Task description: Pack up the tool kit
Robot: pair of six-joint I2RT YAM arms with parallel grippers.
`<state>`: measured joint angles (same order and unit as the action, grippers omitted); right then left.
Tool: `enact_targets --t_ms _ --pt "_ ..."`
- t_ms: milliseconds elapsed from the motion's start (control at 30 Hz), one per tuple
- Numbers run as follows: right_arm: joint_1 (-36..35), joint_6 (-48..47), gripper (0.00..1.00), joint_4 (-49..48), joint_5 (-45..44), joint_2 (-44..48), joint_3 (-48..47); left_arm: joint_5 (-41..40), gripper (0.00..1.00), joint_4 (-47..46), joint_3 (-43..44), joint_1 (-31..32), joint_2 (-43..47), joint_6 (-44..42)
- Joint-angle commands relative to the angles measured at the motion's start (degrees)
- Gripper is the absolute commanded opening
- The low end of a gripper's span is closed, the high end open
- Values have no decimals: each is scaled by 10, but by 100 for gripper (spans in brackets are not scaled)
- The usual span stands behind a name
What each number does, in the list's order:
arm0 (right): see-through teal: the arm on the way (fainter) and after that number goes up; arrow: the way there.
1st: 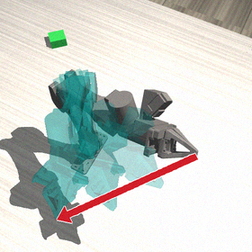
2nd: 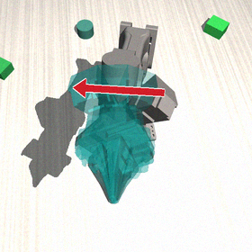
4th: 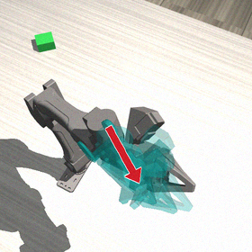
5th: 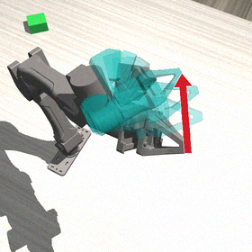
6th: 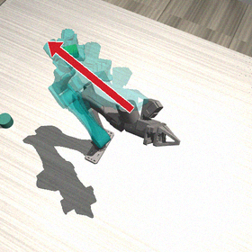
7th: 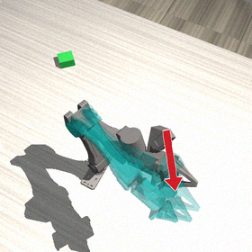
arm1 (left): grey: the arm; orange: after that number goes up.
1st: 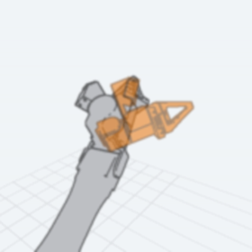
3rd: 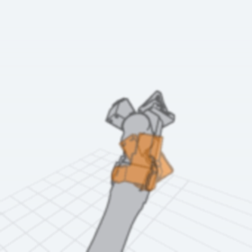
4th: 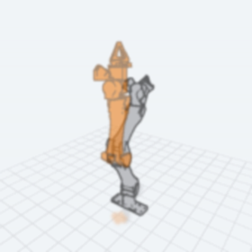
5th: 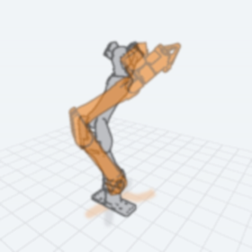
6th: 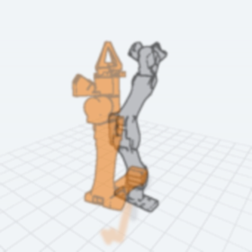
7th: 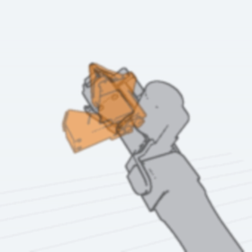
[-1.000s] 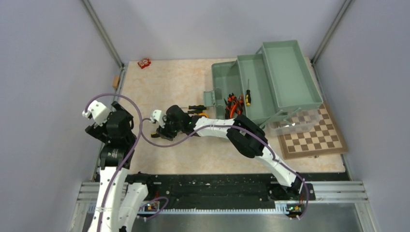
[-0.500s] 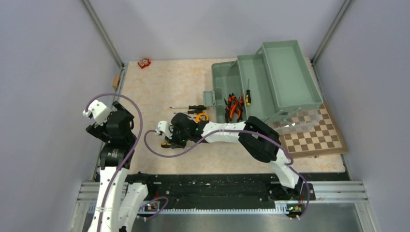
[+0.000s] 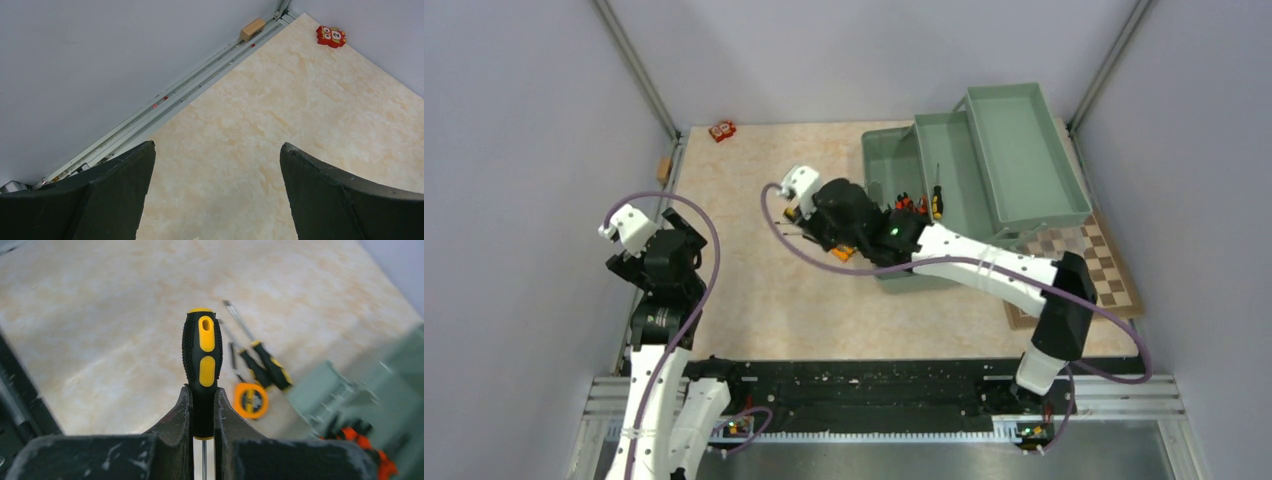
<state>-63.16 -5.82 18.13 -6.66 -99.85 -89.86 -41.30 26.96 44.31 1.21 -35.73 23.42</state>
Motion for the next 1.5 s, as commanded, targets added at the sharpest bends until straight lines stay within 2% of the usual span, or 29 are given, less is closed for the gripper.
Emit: enact_targets --t_ms 0,133,267,400,533,600,700,800,867,933,1133,1267,1467 --pt "61 90 0 82 -196 68 -34 15 99 -27 -7 -2 5 -6" --pt "157 143 0 111 -268 109 -20 21 99 -27 -6 -2 2 -7" --pt "256 171 0 103 -283 138 27 26 99 -28 -6 -2 1 -9" --pt "342 189 0 90 -239 128 58 31 99 -28 -5 -2 0 -9" --pt "384 208 0 70 -195 102 69 38 99 -28 -4 -2 -2 -11" --pt "391 218 0 64 -181 87 74 39 99 -28 -5 -2 -2 -12" --pt "393 228 7 62 -181 66 78 39 99 -28 -5 -1 -2 -13" --pt "393 229 20 63 -171 56 79 41 99 -28 -5 -2 -2 -13" --pt "393 225 36 68 -159 59 77 43 99 -28 -5 -1 -3 -13" --pt "393 223 45 72 -145 68 75 45 99 -28 -5 -2 -4 -13" --pt "382 197 56 57 -103 119 81 46 99 -28 -5 -2 -5 -14" --pt "346 145 61 35 -64 145 84 47 99 -28 -5 -2 -7 -14" --pt "280 70 63 -13 34 152 92 50 99 -27 -4 -2 -11 -14"
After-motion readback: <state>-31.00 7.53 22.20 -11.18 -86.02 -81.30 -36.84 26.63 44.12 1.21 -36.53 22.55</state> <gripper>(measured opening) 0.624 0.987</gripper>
